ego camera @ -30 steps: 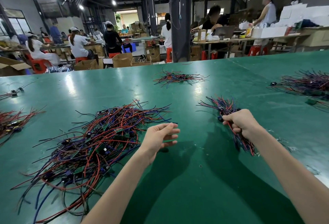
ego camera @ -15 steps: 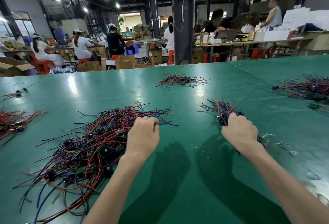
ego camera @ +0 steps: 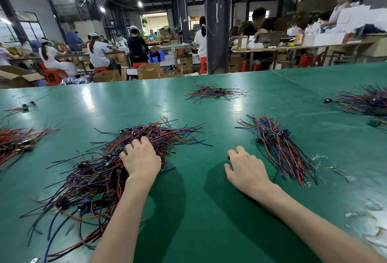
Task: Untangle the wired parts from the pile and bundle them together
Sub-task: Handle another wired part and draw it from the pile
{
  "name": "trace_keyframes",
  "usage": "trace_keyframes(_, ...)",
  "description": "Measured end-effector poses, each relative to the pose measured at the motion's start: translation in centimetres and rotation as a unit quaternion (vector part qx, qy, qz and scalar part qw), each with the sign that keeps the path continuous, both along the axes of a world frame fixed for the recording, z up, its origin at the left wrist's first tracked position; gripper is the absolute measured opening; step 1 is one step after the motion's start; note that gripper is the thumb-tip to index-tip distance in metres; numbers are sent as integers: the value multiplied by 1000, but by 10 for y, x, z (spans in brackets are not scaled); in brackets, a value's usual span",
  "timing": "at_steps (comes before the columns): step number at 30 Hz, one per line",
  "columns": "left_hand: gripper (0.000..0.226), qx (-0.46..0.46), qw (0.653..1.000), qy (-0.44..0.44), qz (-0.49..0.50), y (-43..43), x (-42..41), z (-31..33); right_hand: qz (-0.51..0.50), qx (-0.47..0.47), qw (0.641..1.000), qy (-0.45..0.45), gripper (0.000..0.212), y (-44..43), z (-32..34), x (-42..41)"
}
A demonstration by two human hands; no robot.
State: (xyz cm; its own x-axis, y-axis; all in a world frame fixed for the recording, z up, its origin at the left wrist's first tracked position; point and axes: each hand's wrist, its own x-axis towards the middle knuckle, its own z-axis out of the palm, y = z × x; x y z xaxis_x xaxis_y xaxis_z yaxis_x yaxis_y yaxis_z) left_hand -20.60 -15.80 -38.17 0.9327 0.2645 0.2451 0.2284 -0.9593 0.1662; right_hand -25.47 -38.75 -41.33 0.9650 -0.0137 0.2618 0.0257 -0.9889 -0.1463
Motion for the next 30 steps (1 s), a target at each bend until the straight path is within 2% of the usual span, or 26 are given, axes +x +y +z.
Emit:
trace_keyframes(6, 37, -42, 998, -52, 14, 0, 0, 3, 6, 15, 1000, 2, 25, 0, -1, -1)
trace_keyframes(11, 29, -107, 981, -156, -50, 1, 0, 2, 7, 23, 1000, 1, 24, 0, -1, -2)
trace_keyframes(13, 22, -133, 961, -219, -106, -1, 0, 5, 7, 28, 1000, -2, 24, 0, -1, -2)
trace_keyframes(16, 17, -154, 905, -336, -211, -10, -5, 10, 7, 41, 999, -16, 23, 1, -1, -2)
trace_keyframes(19, 16, -188, 856, -390, -282, -25, -11, 10, 22, 80, 996, -40, 23, 2, -1, -2)
trace_keyframes(22, 7, -344, 825, -328, -305, -44, -17, 7, 84, 225, 970, -49, 16, 4, 2, 0)
trace_keyframes(23, 6, -408, 814, -275, -309, -50, -18, 6, 110, 300, 947, -39, 12, 6, 5, 0)
trace_keyframes(26, 13, -568, 757, -110, -303, -66, -23, 0, 156, 521, 839, 15, 5, 9, 13, -1)
trace_keyframes(30, 6, -700, 667, 11, -255, -74, -31, 1, 132, 644, 753, 37, 7, 7, 19, 1)
